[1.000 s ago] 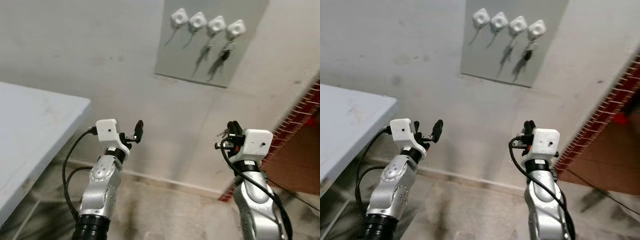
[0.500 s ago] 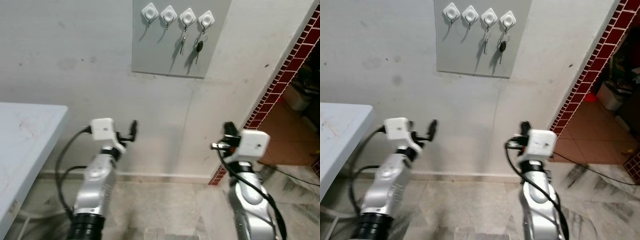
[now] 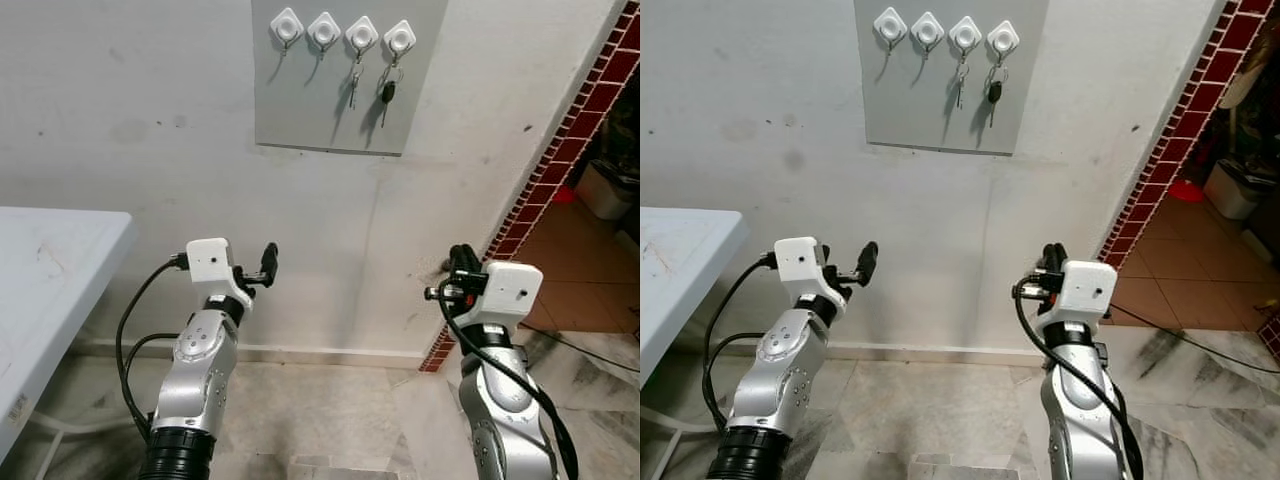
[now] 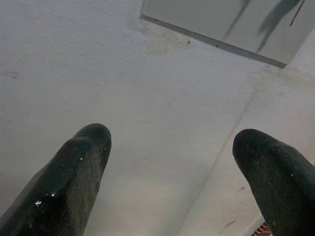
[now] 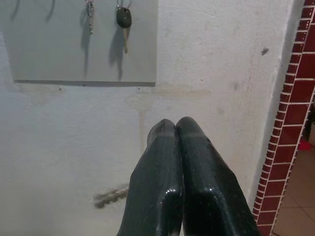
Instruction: Hang keys on a hook
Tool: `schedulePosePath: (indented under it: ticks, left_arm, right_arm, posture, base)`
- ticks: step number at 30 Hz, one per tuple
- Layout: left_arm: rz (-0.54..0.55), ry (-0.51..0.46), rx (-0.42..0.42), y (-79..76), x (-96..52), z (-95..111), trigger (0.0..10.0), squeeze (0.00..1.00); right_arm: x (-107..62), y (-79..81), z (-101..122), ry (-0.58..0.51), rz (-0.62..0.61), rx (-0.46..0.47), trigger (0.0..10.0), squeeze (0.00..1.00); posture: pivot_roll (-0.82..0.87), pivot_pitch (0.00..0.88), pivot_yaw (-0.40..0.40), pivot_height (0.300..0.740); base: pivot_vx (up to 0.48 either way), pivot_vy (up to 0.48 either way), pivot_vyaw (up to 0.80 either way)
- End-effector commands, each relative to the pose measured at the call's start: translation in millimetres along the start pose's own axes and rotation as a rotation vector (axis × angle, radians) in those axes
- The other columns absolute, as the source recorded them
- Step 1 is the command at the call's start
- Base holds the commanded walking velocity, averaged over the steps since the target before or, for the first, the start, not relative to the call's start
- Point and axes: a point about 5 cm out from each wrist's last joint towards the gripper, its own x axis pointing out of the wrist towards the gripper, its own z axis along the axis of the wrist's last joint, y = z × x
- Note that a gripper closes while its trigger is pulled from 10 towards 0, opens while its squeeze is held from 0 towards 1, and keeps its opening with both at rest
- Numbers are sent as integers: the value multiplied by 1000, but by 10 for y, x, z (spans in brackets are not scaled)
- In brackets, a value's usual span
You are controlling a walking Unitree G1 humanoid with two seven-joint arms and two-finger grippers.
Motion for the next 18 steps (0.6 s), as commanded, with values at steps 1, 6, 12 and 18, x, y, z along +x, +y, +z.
schedulePosePath:
  ticks: [1, 6, 12, 18]
  left_arm:
    - [-23, -19, 8, -43, 23, 65, 10000, 0]
    - [-47, -40, 37, -46, -30, 85, 10000, 0]
    - [-51, -46, 34, 27, -64, 91, 10000, 0]
    - [-43, -48, 28, 29, -69, 98, 10000, 0]
  right_arm:
    - [-3, -13, 99, -50, 15, -6, 10000, 0]
    - [-37, -24, 120, -67, 48, -11, 10000, 0]
    - [-51, -45, 109, -63, 56, -21, 10000, 0]
    - [-42, -27, 113, -63, 79, -21, 10000, 0]
  posture:
    - [-34, 13, -48, 740]
    - [-33, 6, -50, 740]
    - [-28, 3, -58, 740]
    - [-22, 0, -64, 740]
  base:
    - [0, 0, 0]
    - [0, 0, 0]
    - [116, 0, 0]
    - [380, 0, 0]
